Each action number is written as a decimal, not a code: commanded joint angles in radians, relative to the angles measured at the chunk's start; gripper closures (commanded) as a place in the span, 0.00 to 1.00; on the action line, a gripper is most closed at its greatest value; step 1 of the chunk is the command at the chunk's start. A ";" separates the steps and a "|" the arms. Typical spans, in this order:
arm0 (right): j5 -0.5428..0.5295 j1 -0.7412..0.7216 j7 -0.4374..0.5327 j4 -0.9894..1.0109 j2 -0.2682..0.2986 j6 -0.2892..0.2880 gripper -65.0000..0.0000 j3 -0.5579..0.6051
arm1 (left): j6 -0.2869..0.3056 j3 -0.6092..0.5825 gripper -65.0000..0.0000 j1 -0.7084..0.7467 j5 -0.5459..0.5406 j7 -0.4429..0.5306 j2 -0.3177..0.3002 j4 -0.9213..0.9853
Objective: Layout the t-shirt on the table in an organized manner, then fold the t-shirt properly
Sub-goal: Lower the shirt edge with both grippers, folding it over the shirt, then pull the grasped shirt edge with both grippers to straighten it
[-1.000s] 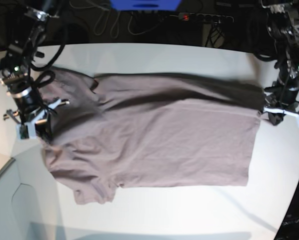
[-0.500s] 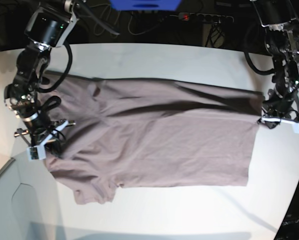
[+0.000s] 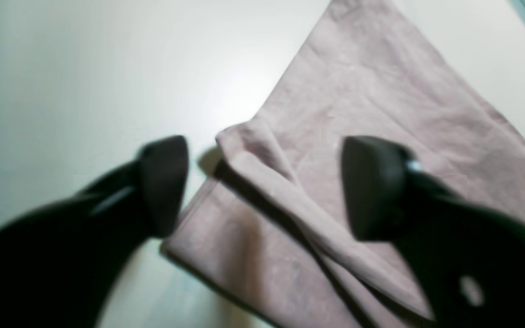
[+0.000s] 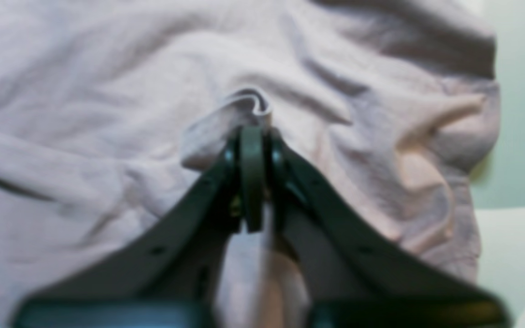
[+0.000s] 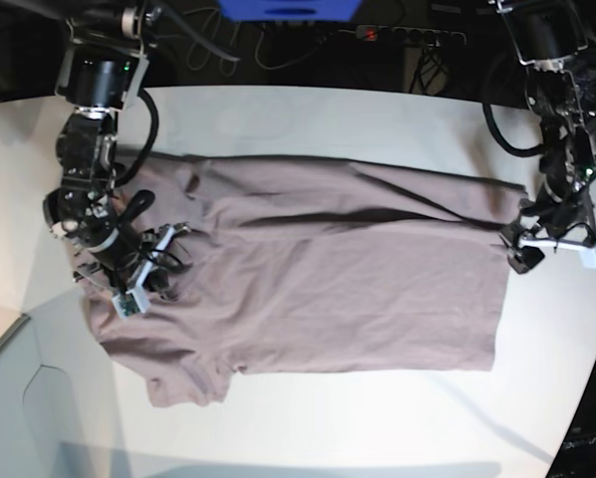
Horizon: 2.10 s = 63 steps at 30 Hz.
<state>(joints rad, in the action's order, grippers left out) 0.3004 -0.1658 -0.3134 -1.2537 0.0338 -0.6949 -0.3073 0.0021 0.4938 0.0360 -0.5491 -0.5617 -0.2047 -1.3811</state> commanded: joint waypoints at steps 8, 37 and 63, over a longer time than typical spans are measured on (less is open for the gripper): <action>-0.016 -0.016 0.030 -0.074 0.002 -0.003 0.54 -0.092 | 0.003 0.009 0.04 0.121 -0.007 0.022 -0.009 -0.106; -0.088 0.361 0.021 -0.277 -0.030 -0.003 0.53 -0.327 | 0.003 0.007 0.77 0.028 -0.007 0.030 0.018 0.148; -0.086 0.371 0.021 -0.188 0.041 -0.003 1.00 -0.296 | 0.003 0.009 1.00 0.095 -0.007 0.021 0.007 -0.007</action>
<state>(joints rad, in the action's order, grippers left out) 0.2310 0.2123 -0.3233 -1.4185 0.0593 -0.6949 -0.5976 -0.0025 0.4988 0.1432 -0.5510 -0.5659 -0.1829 -1.3632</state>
